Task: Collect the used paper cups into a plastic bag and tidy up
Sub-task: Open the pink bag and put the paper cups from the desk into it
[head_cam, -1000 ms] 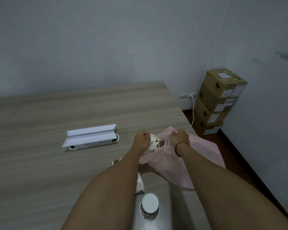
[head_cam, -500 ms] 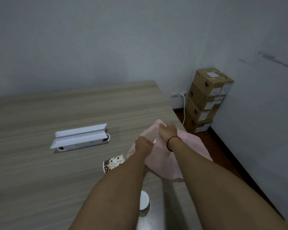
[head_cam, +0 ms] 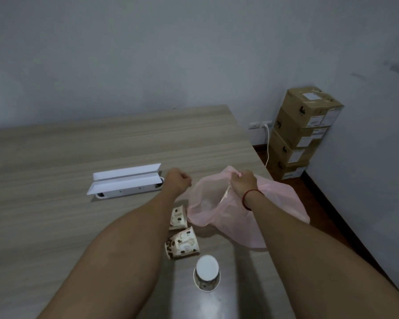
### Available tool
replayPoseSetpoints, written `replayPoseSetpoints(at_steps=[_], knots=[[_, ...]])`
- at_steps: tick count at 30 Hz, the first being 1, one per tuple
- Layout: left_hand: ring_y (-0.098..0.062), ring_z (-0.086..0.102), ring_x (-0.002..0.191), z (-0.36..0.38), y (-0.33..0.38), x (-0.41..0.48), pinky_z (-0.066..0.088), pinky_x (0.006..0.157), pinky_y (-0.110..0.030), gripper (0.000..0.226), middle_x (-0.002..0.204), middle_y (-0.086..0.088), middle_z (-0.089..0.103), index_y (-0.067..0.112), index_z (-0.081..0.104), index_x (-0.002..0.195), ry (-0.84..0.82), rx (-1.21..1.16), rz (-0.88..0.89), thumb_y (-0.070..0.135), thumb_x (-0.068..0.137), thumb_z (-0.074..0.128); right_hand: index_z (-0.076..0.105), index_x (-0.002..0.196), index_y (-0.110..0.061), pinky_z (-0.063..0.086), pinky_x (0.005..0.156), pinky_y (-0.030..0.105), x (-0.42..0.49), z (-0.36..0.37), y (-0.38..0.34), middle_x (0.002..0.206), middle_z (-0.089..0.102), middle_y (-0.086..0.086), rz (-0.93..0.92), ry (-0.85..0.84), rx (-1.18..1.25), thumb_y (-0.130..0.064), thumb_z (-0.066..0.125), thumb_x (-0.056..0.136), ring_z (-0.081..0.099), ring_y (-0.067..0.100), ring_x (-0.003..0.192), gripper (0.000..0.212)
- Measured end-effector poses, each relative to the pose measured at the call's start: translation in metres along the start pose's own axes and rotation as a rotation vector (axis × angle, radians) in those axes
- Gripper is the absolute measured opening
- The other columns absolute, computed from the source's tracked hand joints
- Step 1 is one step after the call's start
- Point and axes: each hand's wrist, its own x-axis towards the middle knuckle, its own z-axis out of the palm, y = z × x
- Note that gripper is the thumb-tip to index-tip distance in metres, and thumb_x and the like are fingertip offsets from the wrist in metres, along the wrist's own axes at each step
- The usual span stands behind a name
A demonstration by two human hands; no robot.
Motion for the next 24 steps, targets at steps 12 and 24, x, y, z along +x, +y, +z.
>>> replayPoseSetpoints(at_steps=[12,24], knots=[[-0.026,0.050,0.129,0.019,-0.091,-0.003,0.044,0.105,-0.034,0.083,0.143,-0.007,0.049,0.011,0.047,0.140,-0.464,0.675,-0.081,0.019,0.067,0.086,0.064,0.108,0.002,0.035,0.077,0.026,-0.004,0.003,0.020,0.119,0.063,0.023,-0.011,-0.007,-0.059,-0.020,0.042,0.097,0.056,0.030,0.093,0.032],[-0.028,0.062,0.109,-0.001,-0.048,-0.007,0.050,0.091,-0.034,0.076,0.122,-0.010,0.062,0.006,0.049,0.130,-0.233,0.295,0.077,0.043,0.072,0.081,0.062,0.108,-0.002,0.045,0.081,0.032,-0.005,0.006,0.015,0.105,0.062,0.017,0.020,-0.011,-0.046,-0.020,0.042,0.097,0.057,0.028,0.093,0.029]])
